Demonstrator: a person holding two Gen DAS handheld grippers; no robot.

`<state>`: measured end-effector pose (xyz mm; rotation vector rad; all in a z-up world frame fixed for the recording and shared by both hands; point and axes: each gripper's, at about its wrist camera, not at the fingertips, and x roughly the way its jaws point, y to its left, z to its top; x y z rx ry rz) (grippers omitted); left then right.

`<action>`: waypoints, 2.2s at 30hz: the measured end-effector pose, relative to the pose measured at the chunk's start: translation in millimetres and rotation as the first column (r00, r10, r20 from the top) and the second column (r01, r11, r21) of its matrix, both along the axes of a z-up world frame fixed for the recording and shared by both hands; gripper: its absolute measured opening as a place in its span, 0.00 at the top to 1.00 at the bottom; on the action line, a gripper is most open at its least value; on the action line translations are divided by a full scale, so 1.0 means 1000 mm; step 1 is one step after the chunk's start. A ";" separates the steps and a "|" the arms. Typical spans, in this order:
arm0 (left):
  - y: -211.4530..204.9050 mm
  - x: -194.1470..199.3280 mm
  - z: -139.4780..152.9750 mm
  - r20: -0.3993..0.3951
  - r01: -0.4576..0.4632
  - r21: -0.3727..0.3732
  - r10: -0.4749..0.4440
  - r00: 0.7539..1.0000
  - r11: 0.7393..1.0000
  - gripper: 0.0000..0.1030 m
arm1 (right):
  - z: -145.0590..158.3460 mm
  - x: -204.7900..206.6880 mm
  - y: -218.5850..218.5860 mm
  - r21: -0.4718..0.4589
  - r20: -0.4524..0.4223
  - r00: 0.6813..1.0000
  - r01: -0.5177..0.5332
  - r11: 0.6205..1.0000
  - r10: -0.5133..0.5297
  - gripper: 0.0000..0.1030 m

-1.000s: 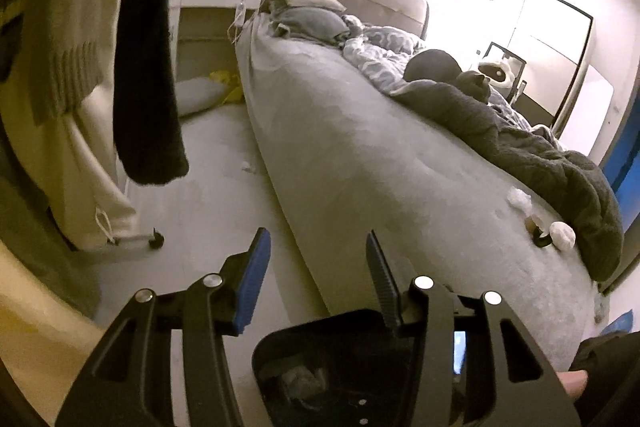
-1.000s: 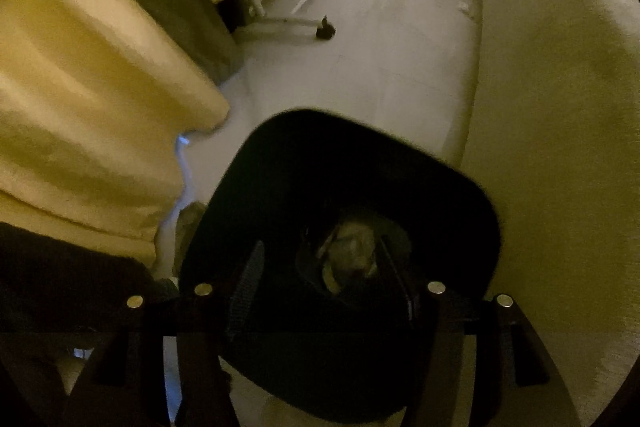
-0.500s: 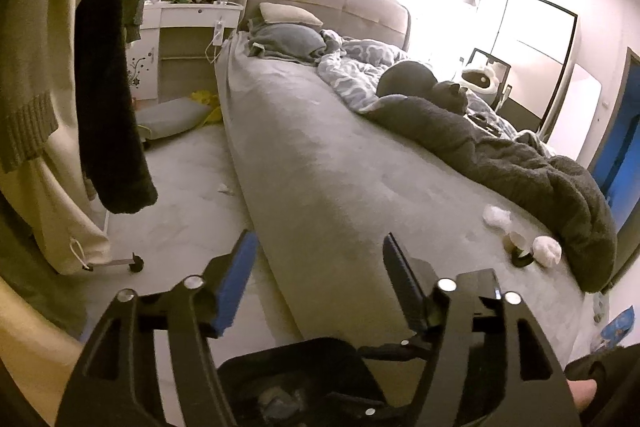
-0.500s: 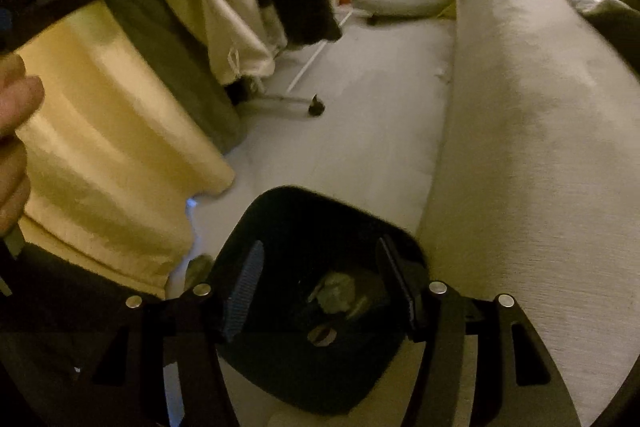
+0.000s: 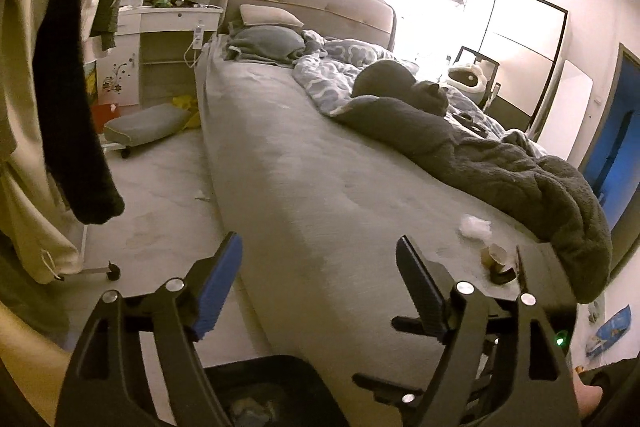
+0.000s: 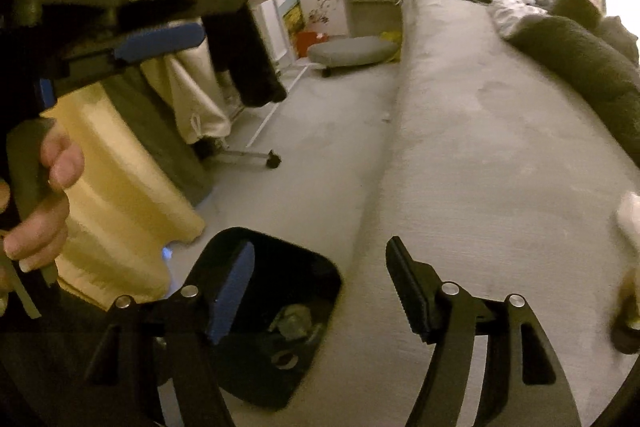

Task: Collect trash
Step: 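Move both open grippers back over the bed toward the remaining trash, then grasp the white crumpled tissue with the right gripper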

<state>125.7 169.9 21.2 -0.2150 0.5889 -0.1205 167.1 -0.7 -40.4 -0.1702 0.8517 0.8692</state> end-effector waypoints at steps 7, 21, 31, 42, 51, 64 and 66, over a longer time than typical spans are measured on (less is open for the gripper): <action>-0.024 0.010 0.001 0.007 0.026 -0.007 -0.026 1.000 1.000 0.18 | 0.009 0.008 -0.035 0.008 0.049 0.997 0.057 0.998 -0.057 0.31; -0.078 0.025 -0.004 0.005 0.090 0.003 -0.090 0.996 0.996 0.11 | 0.025 0.024 -0.107 0.016 0.141 0.972 0.186 0.982 -0.187 0.24; -0.109 0.034 -0.008 -0.008 0.135 -0.009 -0.135 0.991 0.991 0.10 | 0.021 0.041 -0.165 0.011 0.169 0.943 0.289 0.957 -0.287 0.23; -0.147 0.044 -0.019 -0.028 0.187 -0.007 -0.187 0.982 0.982 0.10 | 0.005 0.056 -0.227 -0.030 0.156 0.907 0.401 0.916 -0.392 0.23; -0.177 0.052 -0.030 -0.052 0.229 -0.019 -0.230 0.972 0.973 0.10 | -0.008 0.064 -0.250 -0.062 0.117 0.899 0.431 0.900 -0.422 0.23; -0.219 0.062 -0.047 -0.087 0.290 -0.018 -0.290 0.953 0.957 0.10 | -0.013 0.063 -0.282 -0.079 0.128 0.882 0.465 0.882 -0.454 0.23; -0.225 0.064 -0.049 -0.092 0.296 -0.019 -0.296 0.951 0.955 0.10 | -0.014 0.063 -0.287 -0.086 0.134 0.877 0.474 0.876 -0.462 0.23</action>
